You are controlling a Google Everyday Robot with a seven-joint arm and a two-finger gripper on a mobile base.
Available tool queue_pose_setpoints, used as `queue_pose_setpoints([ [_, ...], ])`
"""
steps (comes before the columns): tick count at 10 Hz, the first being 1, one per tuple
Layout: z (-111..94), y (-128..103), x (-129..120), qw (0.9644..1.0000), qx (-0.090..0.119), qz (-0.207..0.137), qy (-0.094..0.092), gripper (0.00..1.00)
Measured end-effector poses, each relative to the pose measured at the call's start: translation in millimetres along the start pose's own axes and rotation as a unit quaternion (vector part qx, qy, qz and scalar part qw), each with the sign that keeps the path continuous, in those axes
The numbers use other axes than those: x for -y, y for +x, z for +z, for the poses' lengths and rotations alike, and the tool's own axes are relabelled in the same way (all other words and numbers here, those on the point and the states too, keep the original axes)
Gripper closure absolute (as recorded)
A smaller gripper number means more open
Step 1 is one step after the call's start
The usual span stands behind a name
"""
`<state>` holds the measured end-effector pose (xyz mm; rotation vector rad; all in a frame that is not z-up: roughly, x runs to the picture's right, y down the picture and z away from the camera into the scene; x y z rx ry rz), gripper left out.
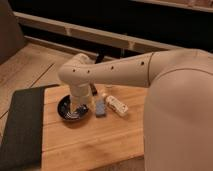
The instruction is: Place the bottle in the ceramic bowl
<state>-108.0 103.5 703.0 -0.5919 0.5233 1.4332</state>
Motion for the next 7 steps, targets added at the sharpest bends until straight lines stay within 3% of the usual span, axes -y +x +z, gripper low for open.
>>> queue_pose_setpoints([
  [7,-0.6,-5.6,-0.9,1.0000,0.005,-0.003,-0.004,0.35],
])
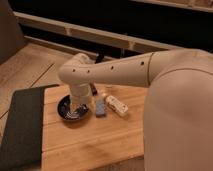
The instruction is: Place the bottle in the ceramic bowl
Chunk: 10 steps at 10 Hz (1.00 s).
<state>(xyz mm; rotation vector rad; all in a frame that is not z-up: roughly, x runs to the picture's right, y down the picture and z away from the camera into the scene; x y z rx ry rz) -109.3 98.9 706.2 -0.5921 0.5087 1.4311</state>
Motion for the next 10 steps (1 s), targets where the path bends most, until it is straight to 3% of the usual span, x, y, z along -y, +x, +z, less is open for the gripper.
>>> queue_pose_setpoints([
  [1,-2.5,-20.6,2.0,0.9996,0.023,-0.011,-0.012,0.35],
  [3,-17.6,-54.1,6.5,0.9953,0.071,-0.059,-0.032,0.35],
  [5,-37.8,-65.3,13.9,0.9863,0.105,-0.122,-0.035,0.35],
  [8,-53.8,-44.0,42.8,0.9697,0.103,-0.221,-0.001,0.35],
  [9,-56.8,-26.6,55.9,0.9601,0.085,-0.266,0.011,0.35],
  [10,-58.1,-19.7,62.7,0.9552,0.077,-0.285,0.018,0.35],
])
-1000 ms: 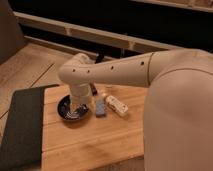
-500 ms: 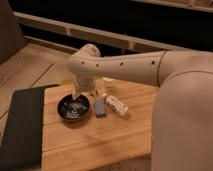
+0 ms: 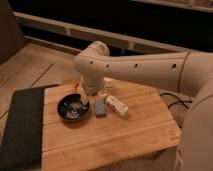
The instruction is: Place the bottle in the ceramic bowl
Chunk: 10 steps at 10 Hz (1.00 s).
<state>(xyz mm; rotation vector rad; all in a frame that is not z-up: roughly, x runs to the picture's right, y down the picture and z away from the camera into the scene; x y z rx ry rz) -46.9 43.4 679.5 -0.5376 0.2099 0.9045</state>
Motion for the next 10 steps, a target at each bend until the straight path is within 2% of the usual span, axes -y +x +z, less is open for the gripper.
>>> queue_pose_setpoints([
  [1,-2.2,7.6,0.0,0.9998,-0.008,-0.019,0.000,0.35],
  [3,-2.6,11.2,-1.4,0.9994,-0.013,-0.031,0.000,0.35],
  [4,0.1,8.2,-2.9,0.9995,-0.009,-0.031,-0.004,0.35],
  [5,5.7,5.3,-1.2,0.9995,0.001,-0.025,-0.019,0.35],
  [7,19.0,2.6,25.3,0.9968,0.049,0.000,-0.063,0.35],
  [9,22.6,13.1,79.9,0.9907,0.106,0.011,-0.085,0.35],
  [10,23.4,20.1,102.2,0.9882,0.124,0.004,-0.091,0.35],
])
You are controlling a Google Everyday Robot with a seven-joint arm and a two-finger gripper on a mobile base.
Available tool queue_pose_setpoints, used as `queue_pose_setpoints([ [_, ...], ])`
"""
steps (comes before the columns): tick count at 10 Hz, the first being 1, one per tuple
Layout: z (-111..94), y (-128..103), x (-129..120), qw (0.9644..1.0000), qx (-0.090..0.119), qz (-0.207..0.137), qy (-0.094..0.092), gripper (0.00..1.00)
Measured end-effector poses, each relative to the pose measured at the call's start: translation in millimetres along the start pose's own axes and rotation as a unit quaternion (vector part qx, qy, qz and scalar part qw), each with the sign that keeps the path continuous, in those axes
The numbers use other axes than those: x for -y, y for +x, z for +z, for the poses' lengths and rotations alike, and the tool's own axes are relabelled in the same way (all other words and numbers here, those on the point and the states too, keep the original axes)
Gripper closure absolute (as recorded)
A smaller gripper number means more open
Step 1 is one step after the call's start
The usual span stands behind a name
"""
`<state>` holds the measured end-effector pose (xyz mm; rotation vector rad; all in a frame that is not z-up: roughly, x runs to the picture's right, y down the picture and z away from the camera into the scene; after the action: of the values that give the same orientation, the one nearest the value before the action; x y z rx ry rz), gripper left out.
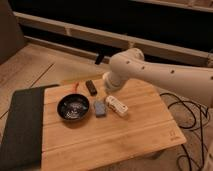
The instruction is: Place the bottle in the ceramic bowl
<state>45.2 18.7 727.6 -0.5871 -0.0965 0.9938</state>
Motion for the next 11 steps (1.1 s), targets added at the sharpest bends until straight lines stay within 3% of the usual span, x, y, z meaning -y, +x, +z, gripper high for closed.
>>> queue_pose_setpoints([
  [3,-6.4,13.6,32.3,0.9996,0.015,-0.017,-0.013,0.35],
  [7,2.9,19.5,40.7,0.9996,0.010,-0.024,-0.011,0.35],
  [10,18.9,39.1,88.5,0.9981,0.041,0.014,-0.045,0.35],
  [11,26.5,46.7,96.8,0.9973,0.039,0.017,-0.059,0.35],
])
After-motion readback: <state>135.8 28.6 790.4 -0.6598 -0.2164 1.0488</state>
